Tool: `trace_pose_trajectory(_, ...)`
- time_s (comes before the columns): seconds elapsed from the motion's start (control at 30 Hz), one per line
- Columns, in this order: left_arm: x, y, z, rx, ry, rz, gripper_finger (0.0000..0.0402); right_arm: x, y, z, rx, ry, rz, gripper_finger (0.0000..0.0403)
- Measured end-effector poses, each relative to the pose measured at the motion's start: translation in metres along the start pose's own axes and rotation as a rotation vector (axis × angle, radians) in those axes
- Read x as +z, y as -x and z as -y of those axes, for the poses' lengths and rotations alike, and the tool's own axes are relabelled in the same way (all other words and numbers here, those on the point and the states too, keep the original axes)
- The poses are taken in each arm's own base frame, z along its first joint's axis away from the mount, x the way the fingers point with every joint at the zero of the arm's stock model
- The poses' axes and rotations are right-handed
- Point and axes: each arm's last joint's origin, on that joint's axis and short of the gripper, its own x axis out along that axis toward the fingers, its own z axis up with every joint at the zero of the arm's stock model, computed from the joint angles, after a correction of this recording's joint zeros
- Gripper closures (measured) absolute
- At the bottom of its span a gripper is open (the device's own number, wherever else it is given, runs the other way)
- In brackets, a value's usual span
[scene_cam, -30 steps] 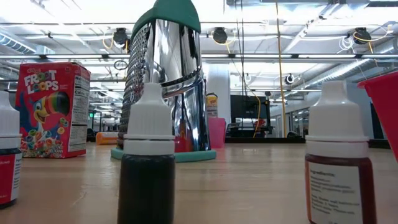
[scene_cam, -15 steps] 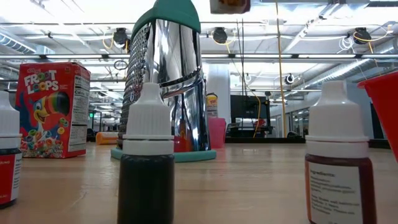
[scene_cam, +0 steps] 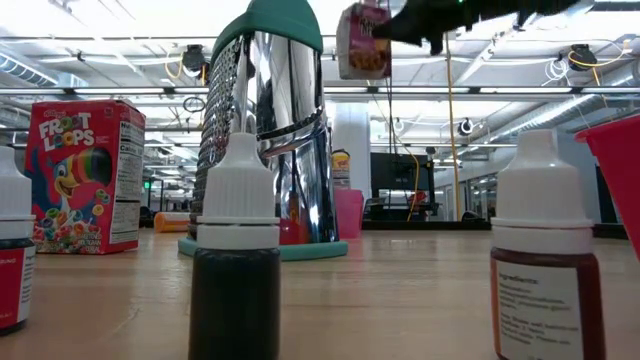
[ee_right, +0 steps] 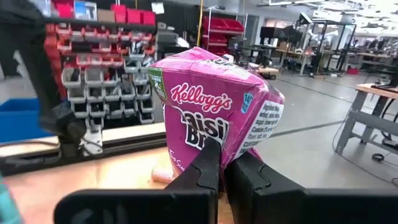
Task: Pick & Place Kitchen Items
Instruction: Put the pink cereal box into the pink bin
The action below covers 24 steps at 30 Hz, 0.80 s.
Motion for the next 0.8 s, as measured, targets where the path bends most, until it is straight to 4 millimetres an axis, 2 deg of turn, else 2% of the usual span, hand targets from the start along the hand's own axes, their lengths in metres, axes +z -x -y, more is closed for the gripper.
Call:
trace_pose_trajectory(0.23,0.009,-0.022,-0.018,0.076,-0.039,0.001,0.0149,-0.03,-0.014,0.032,0.002,-0.051,0.041,0.0399)
trace_pose_trajectory(0.43,0.014,-0.038,-0.031,0.056,-0.074,-0.027,0.0149,-0.061,-0.037,0.053,-0.027,-0.068,-0.009,0.0399)
trace_pose_trajectory(0.67,0.016,-0.043,-0.034,0.015,-0.098,-0.046,0.0149,-0.09,-0.057,0.067,-0.045,-0.089,-0.028,0.0399)
trace_pose_trajectory(0.8,0.016,-0.043,-0.033,-0.02,-0.097,-0.058,0.0149,-0.099,-0.062,0.072,-0.045,-0.104,-0.031,0.0399)
